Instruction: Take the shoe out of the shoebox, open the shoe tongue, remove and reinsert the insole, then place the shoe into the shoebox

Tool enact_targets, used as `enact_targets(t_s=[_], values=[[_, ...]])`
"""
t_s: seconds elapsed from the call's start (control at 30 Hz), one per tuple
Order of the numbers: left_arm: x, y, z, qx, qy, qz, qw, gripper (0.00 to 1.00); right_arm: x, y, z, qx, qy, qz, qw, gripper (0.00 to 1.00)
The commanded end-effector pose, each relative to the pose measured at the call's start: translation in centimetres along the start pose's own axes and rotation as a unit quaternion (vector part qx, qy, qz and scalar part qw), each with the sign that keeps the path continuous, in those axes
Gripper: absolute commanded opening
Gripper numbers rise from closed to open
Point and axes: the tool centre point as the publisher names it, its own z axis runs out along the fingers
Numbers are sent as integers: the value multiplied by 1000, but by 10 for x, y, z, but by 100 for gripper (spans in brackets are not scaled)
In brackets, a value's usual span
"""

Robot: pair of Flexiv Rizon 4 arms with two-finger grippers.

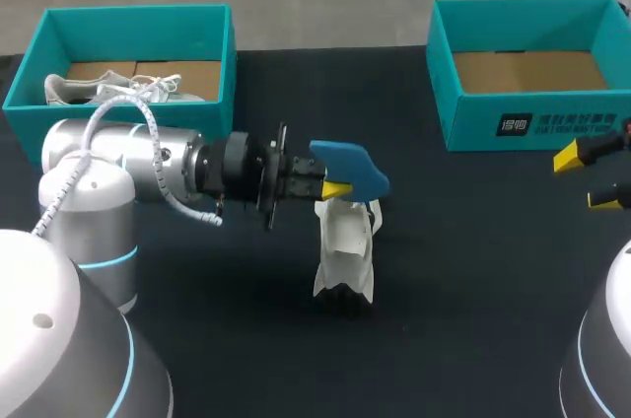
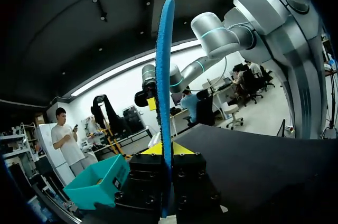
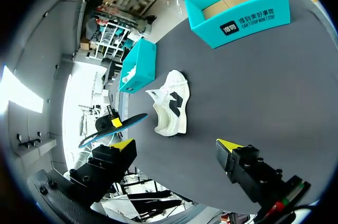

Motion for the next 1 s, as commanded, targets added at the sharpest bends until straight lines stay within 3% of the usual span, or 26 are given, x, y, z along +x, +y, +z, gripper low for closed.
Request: enact_targets(t_s=[0.03,0.37,1.0], values=[[2,11,5,10,-3,-6,1000,0,0,-11,-4,-15,-1,0,1000,100],[22,27,19,-5,-19,-29,999,0,0,-11,-4,-15,-1,0,1000,100],[15,32,22,-7,-11,-16,1000,0,0,-11,-4,-15,-1,0,1000,100]])
